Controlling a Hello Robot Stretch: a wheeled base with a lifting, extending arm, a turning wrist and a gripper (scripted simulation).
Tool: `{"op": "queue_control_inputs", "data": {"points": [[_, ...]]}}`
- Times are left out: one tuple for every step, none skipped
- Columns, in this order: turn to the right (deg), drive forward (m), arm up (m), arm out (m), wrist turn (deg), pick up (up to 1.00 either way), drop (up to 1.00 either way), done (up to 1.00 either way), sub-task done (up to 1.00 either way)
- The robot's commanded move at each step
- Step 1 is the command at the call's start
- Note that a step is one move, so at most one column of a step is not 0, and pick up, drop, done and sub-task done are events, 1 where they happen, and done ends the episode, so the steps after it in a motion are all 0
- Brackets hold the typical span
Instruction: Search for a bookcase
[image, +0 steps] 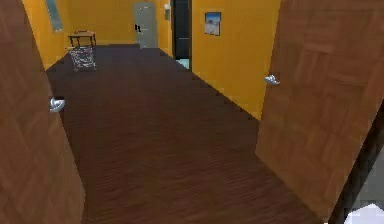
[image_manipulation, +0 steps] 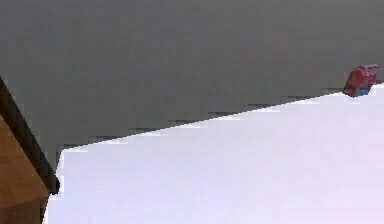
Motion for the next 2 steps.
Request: {"op": "queue_control_inputs", "data": {"points": [[0.0, 0.45, 0.0, 0.0, 0.0, 0.0, 0.0, 0.0, 0.0], [-18.0, 0.0, 0.0, 0.0, 0.0, 0.0, 0.0, 0.0, 0.0]]}}
